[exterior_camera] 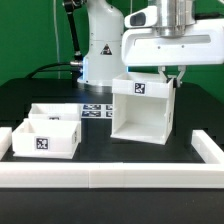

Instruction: Assemble drawer

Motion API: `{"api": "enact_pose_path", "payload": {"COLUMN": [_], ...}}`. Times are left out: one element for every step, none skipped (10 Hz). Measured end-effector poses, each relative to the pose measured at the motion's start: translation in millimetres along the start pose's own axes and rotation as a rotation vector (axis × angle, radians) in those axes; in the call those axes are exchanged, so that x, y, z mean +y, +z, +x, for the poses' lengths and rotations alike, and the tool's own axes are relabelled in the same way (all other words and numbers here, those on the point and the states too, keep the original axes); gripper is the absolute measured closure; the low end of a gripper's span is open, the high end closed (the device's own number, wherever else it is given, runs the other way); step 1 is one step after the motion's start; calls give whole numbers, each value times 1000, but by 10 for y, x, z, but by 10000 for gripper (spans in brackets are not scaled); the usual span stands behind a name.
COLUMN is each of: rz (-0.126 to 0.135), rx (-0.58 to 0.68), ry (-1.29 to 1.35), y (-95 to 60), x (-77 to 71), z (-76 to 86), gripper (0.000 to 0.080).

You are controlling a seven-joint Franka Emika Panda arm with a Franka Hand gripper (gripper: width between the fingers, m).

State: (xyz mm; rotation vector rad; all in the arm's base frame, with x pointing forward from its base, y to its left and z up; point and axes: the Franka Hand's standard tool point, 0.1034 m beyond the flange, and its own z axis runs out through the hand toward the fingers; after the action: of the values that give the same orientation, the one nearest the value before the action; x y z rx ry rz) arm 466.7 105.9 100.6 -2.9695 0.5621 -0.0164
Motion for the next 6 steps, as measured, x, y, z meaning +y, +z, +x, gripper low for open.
{"api": "enact_pose_path", "payload": {"rz": [6,16,22,31,40,45], "rx": [5,14,20,25,34,43], "ry": [-1,-18,-25,-24,-33,-53], "y": [0,9,8,13,19,0], "x": [-30,-78,-123,-180,-232,-268], "z": [97,244,363,490,616,685], "gripper": [761,759,759,757,757,755]}}
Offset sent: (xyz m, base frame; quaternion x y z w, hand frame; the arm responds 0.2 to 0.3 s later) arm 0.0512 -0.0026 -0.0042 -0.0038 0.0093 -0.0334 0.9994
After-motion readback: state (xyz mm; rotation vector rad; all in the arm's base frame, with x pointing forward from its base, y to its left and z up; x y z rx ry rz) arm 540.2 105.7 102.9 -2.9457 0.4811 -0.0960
